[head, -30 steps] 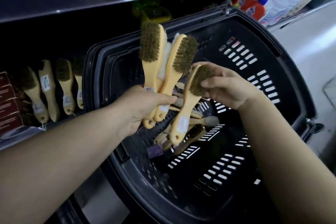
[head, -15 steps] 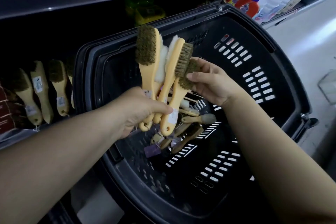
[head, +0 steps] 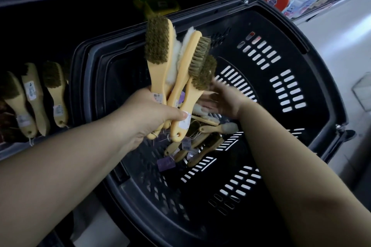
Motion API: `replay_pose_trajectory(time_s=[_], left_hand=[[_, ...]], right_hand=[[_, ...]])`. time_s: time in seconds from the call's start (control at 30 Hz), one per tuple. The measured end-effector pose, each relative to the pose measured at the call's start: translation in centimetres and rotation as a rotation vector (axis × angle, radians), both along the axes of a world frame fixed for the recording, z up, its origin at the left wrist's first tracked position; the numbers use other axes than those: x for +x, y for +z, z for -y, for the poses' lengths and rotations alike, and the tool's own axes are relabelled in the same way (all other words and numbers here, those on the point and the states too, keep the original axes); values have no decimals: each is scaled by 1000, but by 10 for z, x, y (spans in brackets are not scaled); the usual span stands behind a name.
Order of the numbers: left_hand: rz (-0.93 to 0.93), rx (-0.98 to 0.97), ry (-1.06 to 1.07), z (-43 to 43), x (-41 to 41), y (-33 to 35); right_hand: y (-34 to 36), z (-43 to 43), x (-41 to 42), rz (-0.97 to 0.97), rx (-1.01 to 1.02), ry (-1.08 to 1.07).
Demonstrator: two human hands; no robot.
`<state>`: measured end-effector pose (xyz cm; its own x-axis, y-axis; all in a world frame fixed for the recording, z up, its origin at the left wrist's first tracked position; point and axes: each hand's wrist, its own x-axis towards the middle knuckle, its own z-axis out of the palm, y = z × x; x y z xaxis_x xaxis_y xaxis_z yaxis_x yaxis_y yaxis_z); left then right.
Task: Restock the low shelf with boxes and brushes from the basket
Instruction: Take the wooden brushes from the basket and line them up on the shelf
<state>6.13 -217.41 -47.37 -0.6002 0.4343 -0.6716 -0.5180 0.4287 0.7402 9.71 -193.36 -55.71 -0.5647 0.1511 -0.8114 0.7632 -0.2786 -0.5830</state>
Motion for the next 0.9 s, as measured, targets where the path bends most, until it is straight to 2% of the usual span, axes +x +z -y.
replay_pose_trajectory(time_s=[0.03,0.1,0.13,0.17,0.2,0.3,0.37,0.4,0.43,0.5,0.53,0.6,0.67,0.77,0.8,0.9], left_hand=[[0,-5,-2,0,0,0],[3,-6,-2,0,0,-2],[3,-6,-1,0,0,-2],[5,-3,1,-1,1,-3],[8,6,3,-1,1,-3],[23,41,-2,-1,3,-4],[24,48,-3,-2,3,-5],[19,42,-5,-4,3,-6],[13,37,-7,-5,3,-6],[0,39,-11,-9,2,-6],[-5,39,-10,-12,2,-6],[-18,23,-7,-19,2,-6],[-31,19,-24,-28,3,-6],[-53,63,-47,-44,7,-5],[-57,89,-42,-49,9,-4],[-73,158,-35,-61,14,2]], right_hand=[[-17,-2,6,195,128,33],[-48,-1,24,488,386,315],[-62,2,32,553,478,449],[-73,8,40,559,509,459],[-85,13,45,531,511,383],[-100,29,51,429,440,-111],[-99,34,50,431,279,-550],[-99,31,49,444,219,-690],[-95,24,47,478,215,-675],[-87,6,42,563,403,-342],[-78,0,41,573,431,-181],[-61,-16,42,536,428,72],[-38,-28,42,469,442,89],[0,-32,45,306,492,-35],[14,-29,46,217,443,-116],[55,-12,57,-67,74,-329]])
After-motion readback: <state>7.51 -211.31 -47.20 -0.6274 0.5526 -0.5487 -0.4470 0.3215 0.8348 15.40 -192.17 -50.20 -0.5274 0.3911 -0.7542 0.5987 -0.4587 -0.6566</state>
